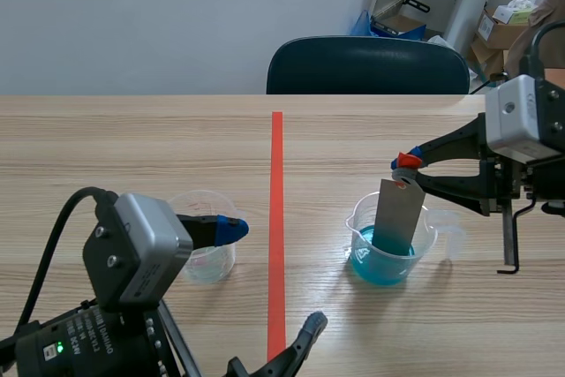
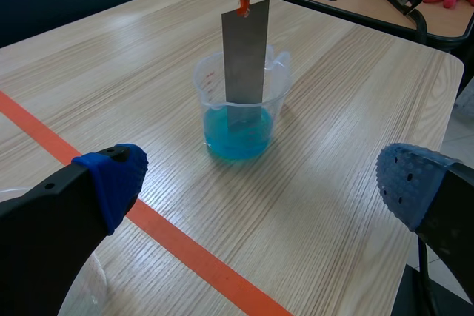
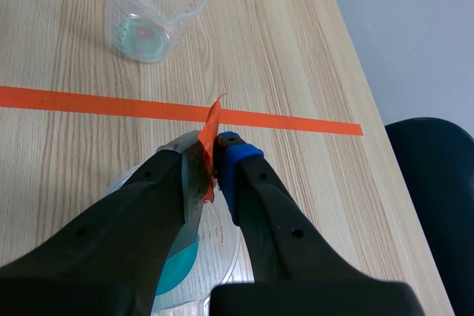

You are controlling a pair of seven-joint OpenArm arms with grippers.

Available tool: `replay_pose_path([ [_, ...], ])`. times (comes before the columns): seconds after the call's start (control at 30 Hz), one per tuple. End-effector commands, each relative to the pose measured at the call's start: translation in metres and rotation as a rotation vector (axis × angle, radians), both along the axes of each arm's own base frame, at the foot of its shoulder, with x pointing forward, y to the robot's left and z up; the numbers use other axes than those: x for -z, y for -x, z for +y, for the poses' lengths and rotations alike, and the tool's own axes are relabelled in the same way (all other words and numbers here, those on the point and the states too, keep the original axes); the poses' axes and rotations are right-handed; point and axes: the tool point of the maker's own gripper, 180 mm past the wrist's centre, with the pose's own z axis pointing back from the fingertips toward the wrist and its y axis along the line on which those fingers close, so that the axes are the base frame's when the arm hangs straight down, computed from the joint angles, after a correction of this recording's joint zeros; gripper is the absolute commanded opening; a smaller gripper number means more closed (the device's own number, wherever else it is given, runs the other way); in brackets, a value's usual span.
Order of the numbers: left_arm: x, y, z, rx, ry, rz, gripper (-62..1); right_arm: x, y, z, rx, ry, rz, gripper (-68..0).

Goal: Do the redox reaction experiment

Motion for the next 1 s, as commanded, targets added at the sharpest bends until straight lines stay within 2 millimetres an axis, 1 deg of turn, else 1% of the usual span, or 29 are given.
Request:
replay_pose_path([
  [0.0,-0.012,-0.001,-0.005,-0.002,0.041,-0.021,1.4,-0.007,0.000,-0.002,-0.010,0.004,-0.012,-66.9],
  [0.13,-0.012,-0.001,-0.005,-0.002,0.041,-0.021,1.4,-0.012,0.002,0.000,-0.028,0.008,-0.027,-66.9],
  [0.27,-0.012,-0.001,-0.005,-0.002,0.041,-0.021,1.4,-0.026,0.007,0.002,-0.067,-0.007,-0.055,-66.9],
  [0.47,-0.012,-0.001,-0.005,-0.002,0.041,-0.021,1.4,-0.040,0.013,0.004,-0.109,0.004,-0.085,-66.9],
  [0.97,-0.012,-0.001,-0.005,-0.002,0.041,-0.021,1.4,-0.099,0.027,0.001,-0.166,-0.090,-0.094,-66.9],
])
